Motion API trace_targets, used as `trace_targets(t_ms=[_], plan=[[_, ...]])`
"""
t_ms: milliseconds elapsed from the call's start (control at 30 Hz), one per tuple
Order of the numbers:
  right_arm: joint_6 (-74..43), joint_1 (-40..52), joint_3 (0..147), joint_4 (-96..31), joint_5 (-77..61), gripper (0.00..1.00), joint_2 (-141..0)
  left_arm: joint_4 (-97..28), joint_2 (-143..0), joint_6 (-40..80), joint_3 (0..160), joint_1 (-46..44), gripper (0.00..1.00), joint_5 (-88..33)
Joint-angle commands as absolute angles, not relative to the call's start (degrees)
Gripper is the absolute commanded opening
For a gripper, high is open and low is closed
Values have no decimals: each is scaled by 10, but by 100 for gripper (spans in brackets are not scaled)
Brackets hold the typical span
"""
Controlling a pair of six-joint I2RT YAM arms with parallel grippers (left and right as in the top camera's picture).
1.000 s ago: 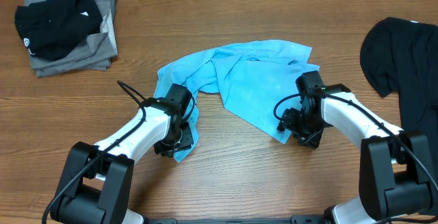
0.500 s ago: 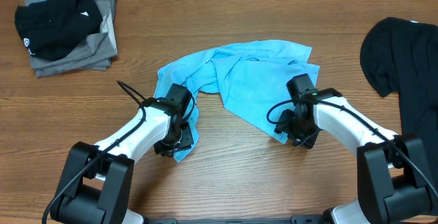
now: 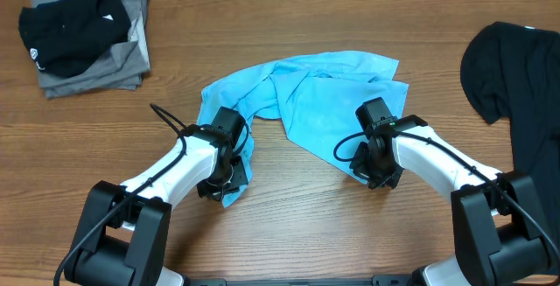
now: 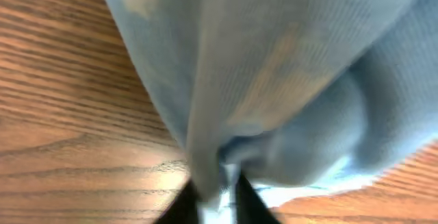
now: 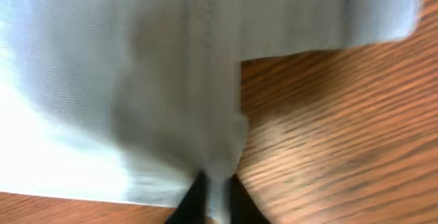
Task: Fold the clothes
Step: 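Move the right gripper down to grasp the T-shirt hem corner, then lift and stretch the T-shirt apart with both grippers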
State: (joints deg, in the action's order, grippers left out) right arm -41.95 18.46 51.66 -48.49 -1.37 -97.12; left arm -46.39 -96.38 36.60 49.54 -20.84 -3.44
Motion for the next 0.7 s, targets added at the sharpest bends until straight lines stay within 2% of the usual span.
trace_targets(t_ms=[0,333,667], plan=[[-434,187,501,-483,-9,4,-982,-461,-1000,364,459,-206,4,-43],[-442,186,547,-548,2,4,-952,-522,-963,364,491,-206,4,-39],[-453,186,689,-687,55,4,-813,-660,-738,360,596,-207,4,17]])
